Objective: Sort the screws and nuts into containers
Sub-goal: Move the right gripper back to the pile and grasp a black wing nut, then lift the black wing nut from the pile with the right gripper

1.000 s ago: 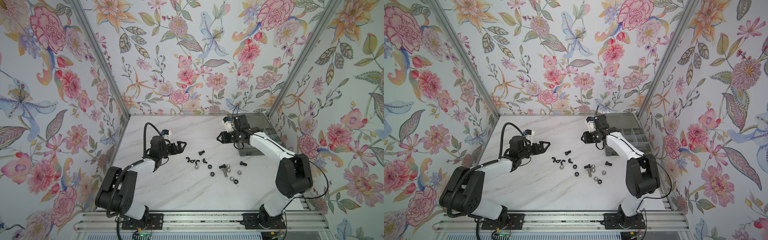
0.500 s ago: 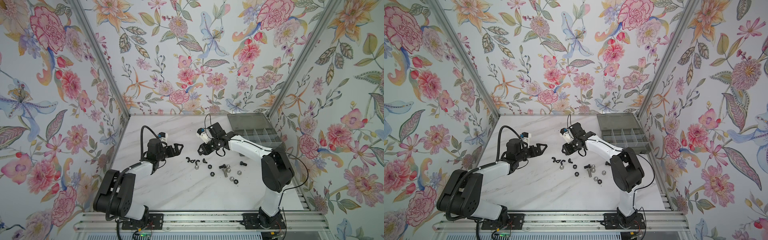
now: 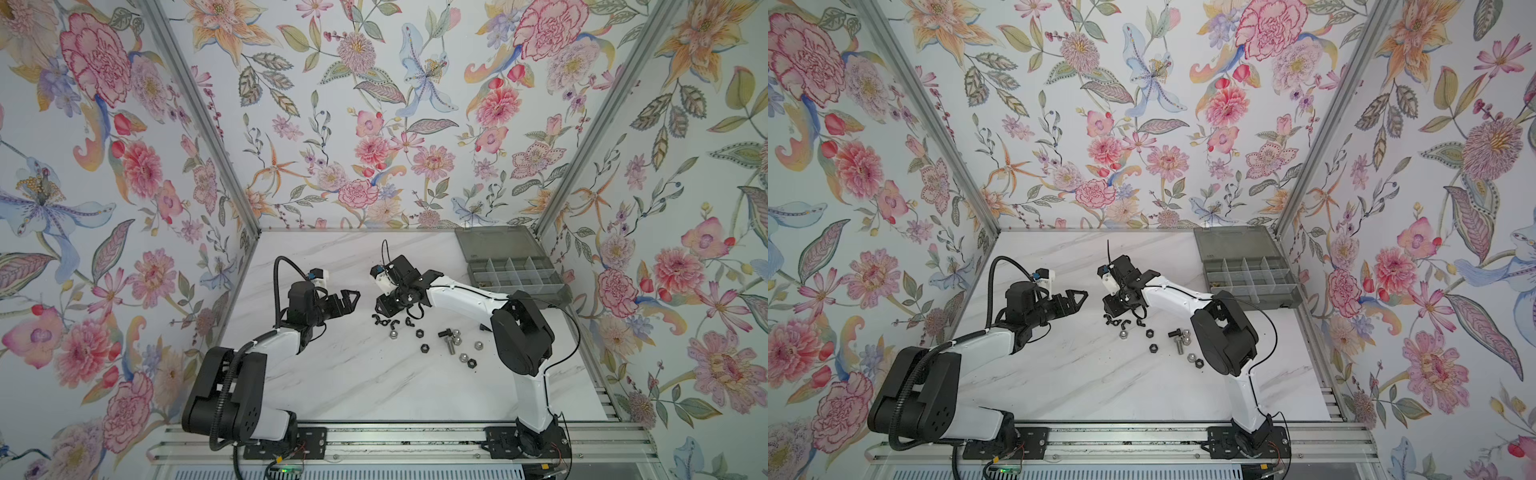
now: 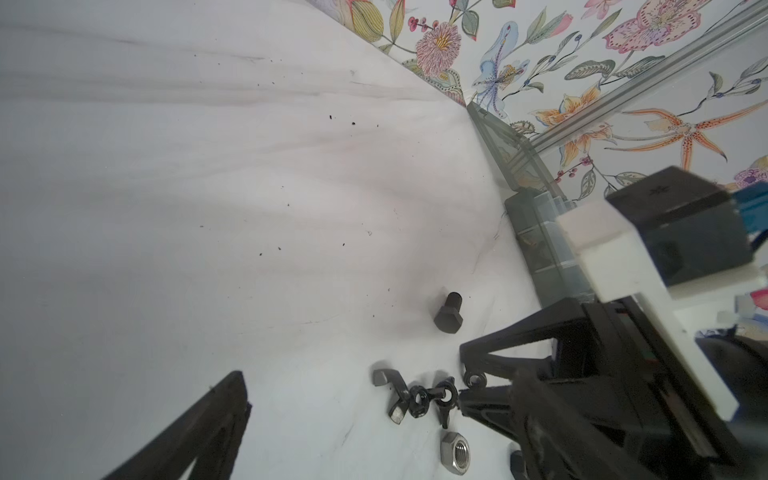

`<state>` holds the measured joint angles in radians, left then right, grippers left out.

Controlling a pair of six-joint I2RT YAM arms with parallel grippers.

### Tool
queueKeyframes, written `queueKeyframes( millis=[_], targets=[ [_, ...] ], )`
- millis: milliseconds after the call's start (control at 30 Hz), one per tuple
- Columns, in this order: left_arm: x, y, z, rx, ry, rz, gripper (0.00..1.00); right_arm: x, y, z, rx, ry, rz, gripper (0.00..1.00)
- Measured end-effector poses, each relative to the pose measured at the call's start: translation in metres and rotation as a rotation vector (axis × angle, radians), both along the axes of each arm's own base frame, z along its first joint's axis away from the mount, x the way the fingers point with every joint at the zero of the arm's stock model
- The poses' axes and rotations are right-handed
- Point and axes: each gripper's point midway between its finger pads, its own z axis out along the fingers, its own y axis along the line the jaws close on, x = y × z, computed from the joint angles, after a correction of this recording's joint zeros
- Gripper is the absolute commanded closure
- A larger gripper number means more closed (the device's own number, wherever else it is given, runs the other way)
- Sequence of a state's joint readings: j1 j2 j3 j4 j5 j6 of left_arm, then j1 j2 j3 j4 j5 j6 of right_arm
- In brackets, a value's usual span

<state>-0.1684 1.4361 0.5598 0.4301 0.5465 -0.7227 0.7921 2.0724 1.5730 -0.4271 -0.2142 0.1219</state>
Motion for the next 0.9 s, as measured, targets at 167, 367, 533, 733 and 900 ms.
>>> queueKeyframes(
  millis=[167, 367, 533, 733, 900],
  targets=[
    [0.000, 0.007, -0.003, -0.001, 0.007, 0.016, 0.01, -0.006, 0.010, -0.020, -0.029, 0.026, -0.029, 0.73],
    [0.000, 0.007, -0.003, -0.006, 0.009, 0.010, 0.01, -0.004, 0.014, -0.025, -0.043, 0.019, -0.062, 0.79],
    [-0.001, 0.006, -0.002, -0.010, 0.009, 0.005, 0.01, 0.000, 0.011, -0.025, -0.055, 0.004, -0.083, 0.80],
    [-0.001, 0.006, -0.002, -0.010, 0.009, 0.004, 0.01, 0.001, 0.009, -0.028, -0.069, -0.006, -0.094, 0.80],
    [-0.001, 0.006, -0.002, -0.010, 0.009, 0.004, 0.01, 0.000, 0.009, -0.036, -0.085, 0.002, -0.093, 0.81]
  ],
)
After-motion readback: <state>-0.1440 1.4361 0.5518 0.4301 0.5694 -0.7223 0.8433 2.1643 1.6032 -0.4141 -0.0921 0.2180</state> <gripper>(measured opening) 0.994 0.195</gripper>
